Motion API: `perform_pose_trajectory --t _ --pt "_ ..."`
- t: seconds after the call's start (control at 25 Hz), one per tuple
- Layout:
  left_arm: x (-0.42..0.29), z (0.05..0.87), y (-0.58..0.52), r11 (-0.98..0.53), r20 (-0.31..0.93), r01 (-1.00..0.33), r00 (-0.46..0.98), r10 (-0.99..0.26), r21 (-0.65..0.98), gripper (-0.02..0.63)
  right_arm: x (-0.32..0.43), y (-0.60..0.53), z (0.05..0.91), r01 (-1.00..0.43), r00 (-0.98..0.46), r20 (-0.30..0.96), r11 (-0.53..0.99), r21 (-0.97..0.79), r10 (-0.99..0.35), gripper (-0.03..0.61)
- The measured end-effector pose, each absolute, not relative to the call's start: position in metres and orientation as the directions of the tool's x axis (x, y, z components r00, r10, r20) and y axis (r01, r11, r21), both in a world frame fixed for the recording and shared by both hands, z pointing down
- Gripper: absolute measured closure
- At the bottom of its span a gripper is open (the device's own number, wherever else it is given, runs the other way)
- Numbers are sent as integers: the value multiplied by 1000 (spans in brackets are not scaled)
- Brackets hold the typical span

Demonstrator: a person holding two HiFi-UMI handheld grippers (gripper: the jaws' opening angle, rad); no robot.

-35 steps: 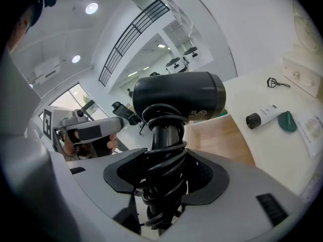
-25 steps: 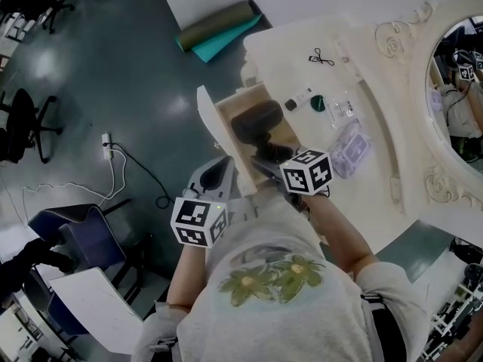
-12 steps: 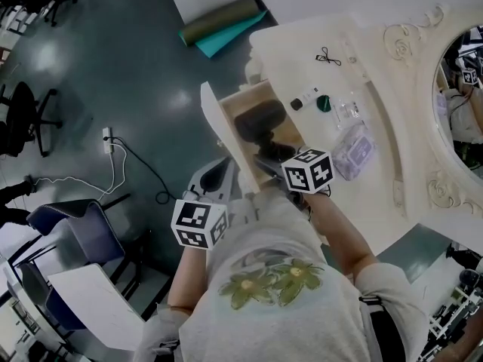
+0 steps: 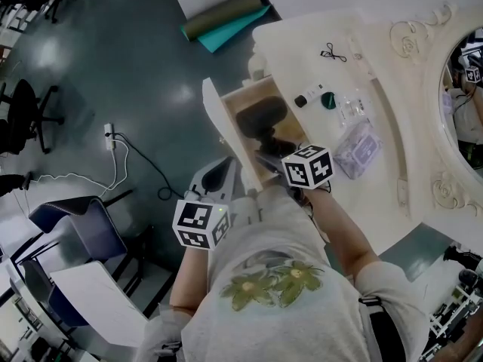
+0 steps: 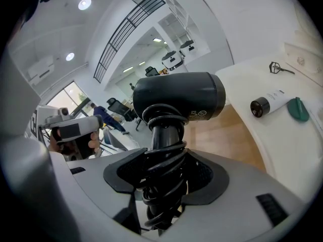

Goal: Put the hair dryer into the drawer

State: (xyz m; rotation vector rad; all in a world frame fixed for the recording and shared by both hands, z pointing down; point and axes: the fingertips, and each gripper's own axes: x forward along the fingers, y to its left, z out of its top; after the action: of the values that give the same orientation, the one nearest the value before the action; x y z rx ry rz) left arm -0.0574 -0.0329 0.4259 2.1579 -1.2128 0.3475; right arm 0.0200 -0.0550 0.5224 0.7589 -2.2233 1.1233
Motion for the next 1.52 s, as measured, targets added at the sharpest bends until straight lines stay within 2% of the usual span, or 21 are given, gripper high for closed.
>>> perform_pose_trajectory --t 1.52 --pt "-64 466 -18 -321 562 -846 525 -639 426 604 24 -61 567 -708 -669 713 472 -525 -211 351"
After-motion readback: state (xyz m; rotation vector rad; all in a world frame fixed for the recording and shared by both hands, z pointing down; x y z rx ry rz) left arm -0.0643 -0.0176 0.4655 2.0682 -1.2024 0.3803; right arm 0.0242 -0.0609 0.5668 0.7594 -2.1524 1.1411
